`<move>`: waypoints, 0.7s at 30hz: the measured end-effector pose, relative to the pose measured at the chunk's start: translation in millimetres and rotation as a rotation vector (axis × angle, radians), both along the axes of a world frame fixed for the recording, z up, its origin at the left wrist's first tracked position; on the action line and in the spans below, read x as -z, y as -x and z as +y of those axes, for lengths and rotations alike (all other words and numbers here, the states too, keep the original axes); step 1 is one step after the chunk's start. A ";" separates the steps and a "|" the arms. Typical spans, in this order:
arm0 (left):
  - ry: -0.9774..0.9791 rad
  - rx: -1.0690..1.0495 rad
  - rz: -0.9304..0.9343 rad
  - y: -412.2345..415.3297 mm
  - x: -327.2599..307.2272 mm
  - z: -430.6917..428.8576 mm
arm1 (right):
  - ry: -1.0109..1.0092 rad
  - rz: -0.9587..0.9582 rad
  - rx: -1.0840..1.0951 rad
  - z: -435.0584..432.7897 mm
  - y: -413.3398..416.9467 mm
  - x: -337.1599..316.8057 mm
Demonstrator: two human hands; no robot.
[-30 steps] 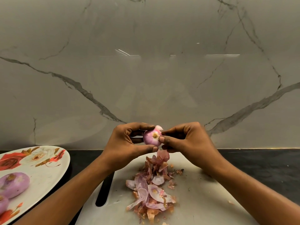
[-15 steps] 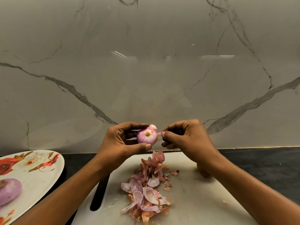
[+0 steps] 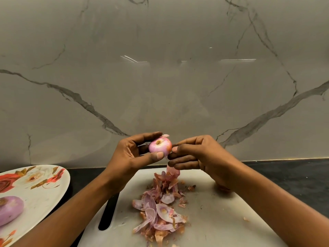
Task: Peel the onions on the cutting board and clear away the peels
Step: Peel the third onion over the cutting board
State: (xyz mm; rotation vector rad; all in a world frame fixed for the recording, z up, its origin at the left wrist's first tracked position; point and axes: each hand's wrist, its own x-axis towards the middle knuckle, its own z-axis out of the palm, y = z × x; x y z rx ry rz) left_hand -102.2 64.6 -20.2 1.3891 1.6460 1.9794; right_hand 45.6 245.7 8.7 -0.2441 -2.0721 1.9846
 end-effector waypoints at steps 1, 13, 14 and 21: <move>0.006 0.003 0.004 0.0 0.3 -0.3 | 0.021 -0.004 -0.023 -0.7 0.0 -0.1; 0.022 0.015 0.073 -3.7 -3.5 -0.5 | -0.005 0.067 0.037 -2.5 -1.1 1.8; 0.015 0.016 0.060 -4.5 -4.8 -0.4 | -0.006 0.081 0.043 -2.6 -2.0 1.1; 0.063 -0.001 0.006 -6.0 -12.5 -2.7 | 0.013 0.064 0.032 -5.6 -2.5 -1.7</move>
